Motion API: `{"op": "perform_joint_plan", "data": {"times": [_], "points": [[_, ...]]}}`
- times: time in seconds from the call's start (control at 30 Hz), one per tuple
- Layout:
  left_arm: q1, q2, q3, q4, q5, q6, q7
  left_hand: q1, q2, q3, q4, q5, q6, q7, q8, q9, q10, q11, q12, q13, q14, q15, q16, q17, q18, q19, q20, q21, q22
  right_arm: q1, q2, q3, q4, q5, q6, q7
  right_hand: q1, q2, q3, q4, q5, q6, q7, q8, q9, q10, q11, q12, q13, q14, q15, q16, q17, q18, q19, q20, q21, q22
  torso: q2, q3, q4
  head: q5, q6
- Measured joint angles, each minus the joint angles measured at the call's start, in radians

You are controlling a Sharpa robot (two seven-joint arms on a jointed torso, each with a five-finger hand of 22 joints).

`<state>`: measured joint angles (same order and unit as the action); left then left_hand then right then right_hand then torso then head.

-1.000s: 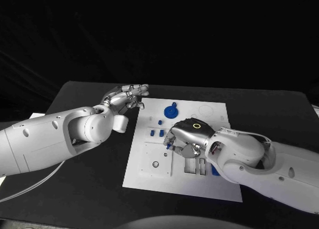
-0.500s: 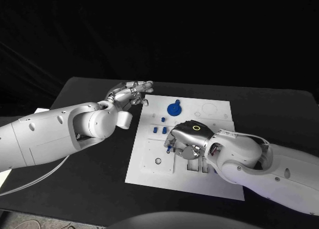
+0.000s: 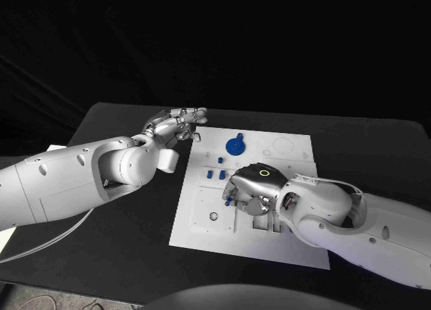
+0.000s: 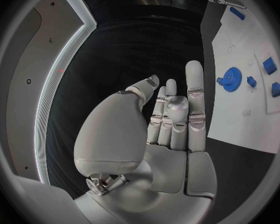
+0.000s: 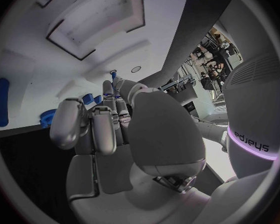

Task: Assemble the parts on the task board

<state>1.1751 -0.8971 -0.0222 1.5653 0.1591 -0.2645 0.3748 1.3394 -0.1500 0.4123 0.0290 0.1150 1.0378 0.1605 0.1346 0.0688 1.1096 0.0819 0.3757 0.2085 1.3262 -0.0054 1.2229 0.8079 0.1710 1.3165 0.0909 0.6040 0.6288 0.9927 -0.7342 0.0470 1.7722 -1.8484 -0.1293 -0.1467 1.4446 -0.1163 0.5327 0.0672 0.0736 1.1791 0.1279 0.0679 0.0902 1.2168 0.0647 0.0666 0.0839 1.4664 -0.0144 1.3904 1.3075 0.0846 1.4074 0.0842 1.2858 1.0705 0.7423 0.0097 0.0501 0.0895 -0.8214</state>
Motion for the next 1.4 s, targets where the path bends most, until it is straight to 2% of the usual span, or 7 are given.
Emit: {"op": "perform_joint_plan", "data": {"times": [0.57, 0.7, 0.77, 0.93, 0.97, 1.1, 1.4], "points": [[0.000, -0.002, 0.000, 0.001, 0.000, 0.001, -0.003, 0.000, 0.000, 0.000, 0.000, 0.000, 0.000, 0.000, 0.000, 0.000, 0.000, 0.000, 0.000, 0.001, 0.000, 0.000, 0.000, 0.000, 0.000, 0.000, 0.000, 0.000, 0.000, -0.002, 0.018, -0.003, -0.020, -0.004, 0.012, -0.001, -0.001, -0.001, 0.000, 0.000, 0.000, -0.003, 0.000, 0.000, 0.001, 0.000, 0.000, 0.000, 0.000, 0.000, 0.000, 0.000, 0.000, 0.000, 0.000, 0.000, 0.000, -0.001, 0.000, -0.0006, 0.0008, 0.002, -0.005], [0.000, -0.003, 0.000, 0.002, 0.000, 0.001, -0.003, 0.000, 0.000, 0.000, 0.000, 0.000, 0.000, 0.000, 0.000, 0.000, 0.000, 0.000, 0.000, 0.001, 0.000, 0.000, 0.000, 0.000, 0.000, 0.000, 0.000, 0.000, 0.000, -0.002, 0.024, -0.008, -0.025, -0.006, 0.020, -0.002, -0.019, -0.015, -0.003, -0.003, 0.004, -0.003, 0.000, 0.000, 0.001, 0.002, 0.002, 0.001, -0.002, 0.000, 0.000, 0.000, 0.000, 0.000, 0.000, 0.000, -0.004, -0.006, 0.000, -0.0007, 0.0006, 0.002, -0.006], [0.000, -0.003, 0.000, 0.002, 0.000, 0.001, -0.004, 0.000, 0.000, 0.000, 0.000, 0.000, 0.000, 0.000, 0.000, 0.000, 0.000, 0.000, 0.000, 0.001, 0.000, 0.000, 0.000, 0.000, 0.000, 0.000, 0.000, 0.000, 0.000, -0.002, 0.025, -0.008, -0.026, -0.006, 0.021, -0.002, -0.039, -0.019, -0.009, -0.001, 0.008, -0.011, 0.008, 0.000, 0.001, -0.006, 0.009, 0.001, -0.006, 0.000, 0.000, 0.000, 0.000, 0.000, 0.000, 0.000, -0.005, -0.008, 0.000, -0.0007, 0.0002, 0.002, -0.006], [0.000, -0.003, 0.000, 0.002, 0.000, 0.001, -0.005, 0.000, 0.000, 0.000, 0.000, 0.000, -0.004, 0.003, 0.000, 0.000, -0.004, -0.004, 0.004, 0.002, 0.000, 0.000, 0.000, -0.003, 0.000, 0.000, 0.000, 0.000, -0.001, -0.002, 0.026, -0.010, -0.033, -0.006, 0.012, -0.003, -0.085, -0.060, -0.060, 0.013, 0.010, -0.099, 0.028, -0.005, -0.019, -0.110, 0.031, -0.003, -0.021, -0.002, 0.016, -0.021, 0.000, 0.003, -0.018, 0.018, -0.037, -0.052, 0.000, -0.0002, -0.0002, 0.001, -0.006], [0.000, -0.004, 0.000, 0.002, 0.000, 0.001, -0.005, 0.000, 0.000, 0.000, 0.000, 0.000, -0.004, 0.003, 0.000, 0.000, -0.004, -0.004, 0.004, 0.002, 0.000, 0.000, 0.000, -0.003, 0.000, 0.000, 0.000, 0.000, -0.001, -0.003, 0.025, -0.010, -0.035, -0.006, 0.008, -0.003, -0.086, -0.062, -0.069, 0.014, 0.015, -0.112, 0.030, -0.005, -0.022, -0.128, 0.034, -0.003, -0.021, 0.000, 0.018, -0.029, -0.004, 0.016, -0.022, 0.022, -0.045, -0.066, -0.001, -0.0002, -0.0003, 0.001, -0.006], [0.000, -0.004, 0.000, 0.002, 0.000, 0.001, -0.005, 0.000, 0.000, 0.000, 0.000, 0.000, -0.004, 0.003, 0.000, 0.000, -0.008, 0.001, 0.004, 0.002, 0.000, 0.000, 0.000, -0.003, 0.000, 0.000, 0.000, 0.000, -0.001, -0.003, 0.024, -0.012, -0.039, -0.009, -0.009, -0.009, -0.091, -0.066, -0.095, 0.017, 0.015, -0.135, 0.028, -0.005, -0.023, -0.142, 0.037, 0.006, -0.021, 0.002, 0.020, -0.051, -0.029, 0.016, -0.035, 0.023, -0.069, -0.101, -0.001, -0.0002, -0.0002, -0.001, -0.004], [0.000, -0.006, 0.000, 0.000, 0.000, 0.001, -0.006, 0.000, 0.000, -0.005, -0.001, 0.000, -0.009, 0.009, 0.000, 0.000, -0.015, 0.004, 0.014, 0.003, -0.004, 0.004, 0.000, -0.006, 0.000, 0.000, 0.000, 0.000, -0.001, -0.004, 0.004, -0.012, -0.023, -0.019, -0.057, -0.022, -0.095, -0.062, -0.108, 0.017, 0.029, -0.135, 0.028, -0.005, -0.022, -0.147, 0.036, 0.018, -0.020, 0.002, 0.020, -0.066, -0.051, 0.016, -0.042, 0.023, -0.081, -0.127, -0.001, 0.0005, -0.0001, -0.004, -0.002]]}}
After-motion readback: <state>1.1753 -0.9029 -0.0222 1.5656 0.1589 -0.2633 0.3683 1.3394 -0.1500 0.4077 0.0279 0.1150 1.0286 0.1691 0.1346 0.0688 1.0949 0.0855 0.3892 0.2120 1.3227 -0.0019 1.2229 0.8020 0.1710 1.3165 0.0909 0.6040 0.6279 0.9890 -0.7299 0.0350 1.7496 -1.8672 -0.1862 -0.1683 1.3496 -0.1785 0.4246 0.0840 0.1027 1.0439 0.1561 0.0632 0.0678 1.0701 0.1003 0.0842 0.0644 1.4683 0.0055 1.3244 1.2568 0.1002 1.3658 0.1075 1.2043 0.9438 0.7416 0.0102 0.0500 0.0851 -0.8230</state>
